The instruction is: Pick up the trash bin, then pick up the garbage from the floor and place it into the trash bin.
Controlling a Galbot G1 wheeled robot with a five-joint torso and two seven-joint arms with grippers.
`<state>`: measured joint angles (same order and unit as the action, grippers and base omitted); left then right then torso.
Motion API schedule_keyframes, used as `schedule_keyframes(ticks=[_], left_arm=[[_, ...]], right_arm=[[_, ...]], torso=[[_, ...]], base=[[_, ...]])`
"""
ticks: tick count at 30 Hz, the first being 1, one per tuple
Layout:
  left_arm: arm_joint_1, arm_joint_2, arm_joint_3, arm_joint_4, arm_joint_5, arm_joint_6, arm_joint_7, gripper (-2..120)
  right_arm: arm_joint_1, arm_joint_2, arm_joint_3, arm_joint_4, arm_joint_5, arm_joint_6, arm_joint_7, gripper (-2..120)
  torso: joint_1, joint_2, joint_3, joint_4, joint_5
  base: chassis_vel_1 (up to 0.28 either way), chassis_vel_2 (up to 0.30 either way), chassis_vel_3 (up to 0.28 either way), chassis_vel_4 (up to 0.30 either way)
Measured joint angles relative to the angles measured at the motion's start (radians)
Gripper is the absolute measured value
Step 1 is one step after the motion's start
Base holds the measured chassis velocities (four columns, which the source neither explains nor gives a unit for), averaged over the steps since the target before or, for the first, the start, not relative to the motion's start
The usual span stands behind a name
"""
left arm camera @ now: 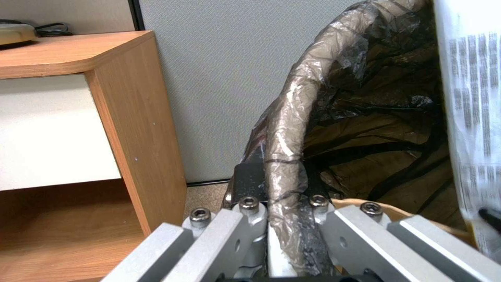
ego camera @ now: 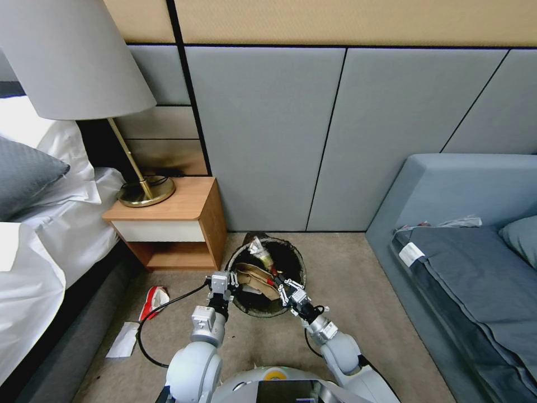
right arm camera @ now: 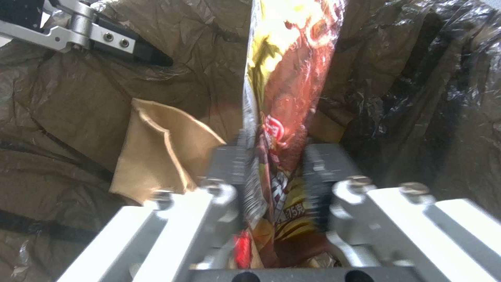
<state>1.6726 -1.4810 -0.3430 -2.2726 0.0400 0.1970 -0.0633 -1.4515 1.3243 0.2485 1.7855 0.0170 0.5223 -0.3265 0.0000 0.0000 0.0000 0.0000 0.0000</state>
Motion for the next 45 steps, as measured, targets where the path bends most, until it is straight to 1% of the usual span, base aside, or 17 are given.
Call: schedule_keyframes(ticks=[2,4,6,7,11,13,14,16,19,28,29,32,35,36,37,42,45], left_arm=[[0.0,-0.001,-0.001,0.0,-0.001,0.0,0.0,0],[0.0,-0.001,-0.002,0.0,-0.001,0.0,0.0,0],[-0.001,-0.002,-0.002,0.0,-0.001,0.0,0.0,0],[-0.001,-0.002,-0.002,0.0,-0.001,0.0,0.0,0],[-0.002,-0.004,-0.002,0.0,-0.002,0.0,-0.001,0],[-0.002,-0.004,-0.001,0.001,-0.002,0.0,-0.001,0],[-0.003,-0.004,-0.002,0.001,0.0,0.0,-0.003,0],[-0.003,-0.004,-0.002,0.001,0.0,0.0,-0.003,0],[-0.003,-0.004,-0.005,0.001,0.001,0.0,-0.005,0],[-0.002,-0.002,-0.002,0.001,0.0,0.0,-0.005,0],[-0.001,-0.001,-0.002,0.001,0.0,0.0,-0.005,0],[-0.001,0.001,-0.003,0.001,-0.002,0.0,-0.008,0],[-0.001,0.001,-0.003,0.0,-0.004,0.001,-0.013,0],[-0.001,0.001,0.0,-0.002,-0.009,0.005,-0.022,0],[-0.001,0.001,0.0,-0.002,-0.009,0.005,-0.022,0],[0.003,0.006,0.004,-0.016,-0.025,0.03,-0.035,0],[0.008,0.01,0.005,-0.02,-0.027,0.037,-0.034,0]], right_arm=[[-0.001,0.0,0.0,0.003,-0.001,0.0,0.001,48],[-0.001,0.0,0.001,0.005,-0.001,-0.001,0.001,52],[-0.001,0.001,0.003,0.008,-0.001,-0.001,0.002,64],[-0.001,0.001,0.003,0.008,-0.001,-0.001,0.002,64],[-0.009,0.001,0.005,0.017,-0.004,0.0,0.002,82],[-0.011,0.001,0.006,0.02,-0.005,0.001,0.002,86],[-0.025,0.001,0.01,0.035,-0.012,0.01,0.002,100],[-0.027,0.001,0.01,0.037,-0.013,0.012,0.002,100],[-0.046,-0.001,0.021,0.068,-0.02,0.025,0.001,109],[-0.075,-0.002,0.038,0.15,-0.026,0.04,0.001,114],[-0.084,0.0,0.045,0.191,-0.026,0.042,0.004,114],[-0.116,0.014,0.055,0.3,-0.052,0.039,0.075,111],[-0.131,0.025,0.061,0.328,-0.074,0.033,0.114,110],[-0.163,0.051,0.069,0.376,-0.107,0.02,0.185,106],[-0.163,0.051,0.069,0.376,-0.107,0.02,0.185,106],[-0.223,0.095,0.085,0.42,-0.158,0.009,0.314,100],[-0.23,0.107,0.105,0.427,-0.157,0.008,0.345,100]], torso=[[0.0,0.0,0.0,0.0,0.0],[0.0,0.0,0.0,0.0,0.0],[0.0,0.0,0.0,0.0,0.0],[0.0,0.0,0.0,0.0,0.0],[0.0,0.0,0.0,0.0,0.0],[0.0,0.0,0.0,0.0,0.0],[0.0,0.0,0.0,0.0,0.0001],[0.0,0.0,0.0,-0.0001,0.0001],[0.0,0.0,0.0,0.0001,0.0002],[0.0,0.0,0.0,0.0,0.0],[0.0,0.0,0.0,0.0,0.0],[0.0,0.0,0.0,0.0002,-0.0001],[0.0,0.0,0.0,0.0001,-0.0001],[0.0,0.0,0.0,-0.0001,-0.0001],[0.0,0.0,0.0,-0.0001,-0.0001],[0.0,0.0,0.0,-0.0002,0.0],[0.0,0.0,0.0,-0.0001,0.0]], base=[[0.0,0.0,0.0,0.0],[0.0,0.0,0.0,0.0],[0.0,0.0,0.0,0.0],[0.0,0.0,0.0,0.0],[0.0,0.0,0.0,0.0],[0.0,0.0,0.0,0.0],[0.0,0.0,0.0,0.0],[0.0,0.0,0.0,0.0],[0.0,0.0,0.0,0.0],[0.0,0.0,0.0,0.0],[0.0,0.0,0.0,0.0],[0.0,0.0,0.0,0.0],[0.0,0.0,0.0,0.0],[0.0,0.0,0.0,0.0],[0.0,0.0,0.0,0.0],[0.0,0.0,0.0,0.0],[0.0,0.0,0.0,0.0]])
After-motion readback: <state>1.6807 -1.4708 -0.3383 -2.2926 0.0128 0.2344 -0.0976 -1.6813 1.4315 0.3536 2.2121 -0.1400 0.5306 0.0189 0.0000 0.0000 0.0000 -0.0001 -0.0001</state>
